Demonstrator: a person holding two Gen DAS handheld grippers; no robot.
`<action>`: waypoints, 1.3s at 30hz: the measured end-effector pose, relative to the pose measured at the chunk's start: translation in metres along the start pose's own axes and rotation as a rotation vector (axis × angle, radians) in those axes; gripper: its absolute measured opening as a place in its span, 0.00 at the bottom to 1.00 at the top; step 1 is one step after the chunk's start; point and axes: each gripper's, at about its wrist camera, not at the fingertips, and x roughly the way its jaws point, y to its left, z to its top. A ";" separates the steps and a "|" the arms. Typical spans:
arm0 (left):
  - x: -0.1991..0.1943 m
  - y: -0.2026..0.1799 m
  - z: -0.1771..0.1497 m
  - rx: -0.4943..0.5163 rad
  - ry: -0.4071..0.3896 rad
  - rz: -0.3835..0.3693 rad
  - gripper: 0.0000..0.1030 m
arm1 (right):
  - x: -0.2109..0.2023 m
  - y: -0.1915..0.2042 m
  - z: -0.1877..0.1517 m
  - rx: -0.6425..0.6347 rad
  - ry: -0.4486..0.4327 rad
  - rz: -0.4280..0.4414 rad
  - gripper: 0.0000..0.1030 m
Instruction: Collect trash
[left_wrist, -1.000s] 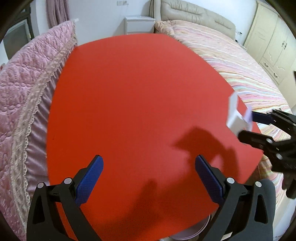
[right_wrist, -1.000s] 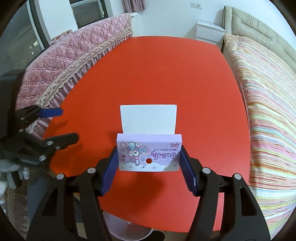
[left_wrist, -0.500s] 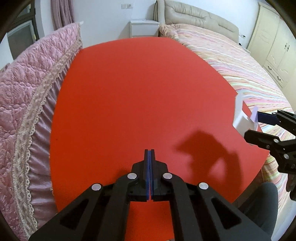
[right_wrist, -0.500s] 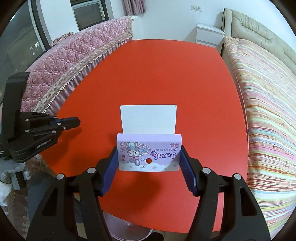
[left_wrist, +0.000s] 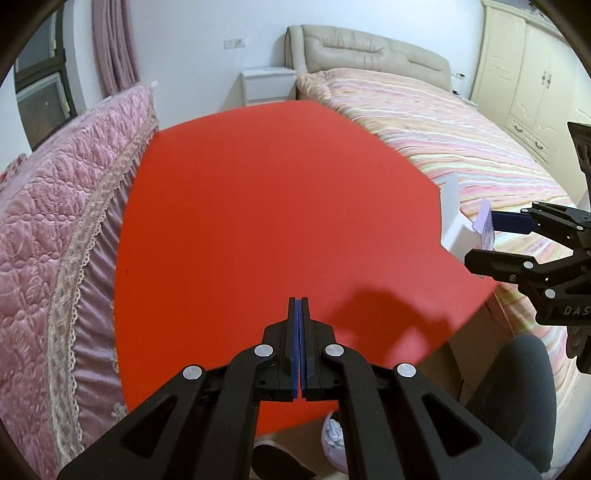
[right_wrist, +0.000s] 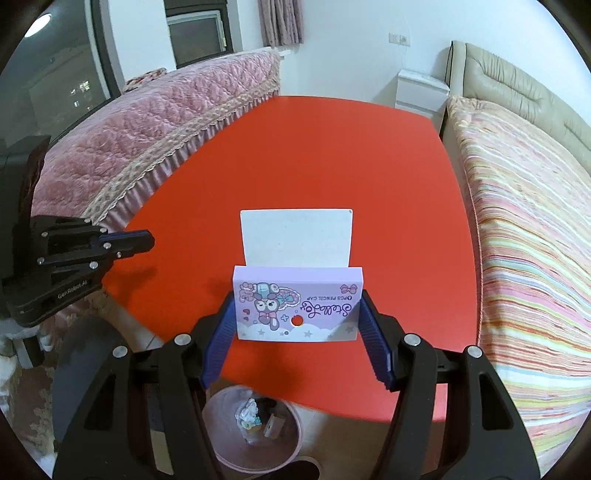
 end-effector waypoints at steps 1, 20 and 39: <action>-0.005 -0.004 -0.004 0.002 -0.004 -0.009 0.00 | -0.004 0.002 -0.004 0.000 -0.003 0.004 0.61; -0.051 -0.039 -0.073 0.026 0.008 -0.127 0.00 | -0.034 0.047 -0.111 -0.030 0.122 0.117 0.61; -0.050 -0.069 -0.089 0.101 0.079 -0.259 0.04 | -0.047 0.021 -0.117 0.071 0.084 0.074 0.95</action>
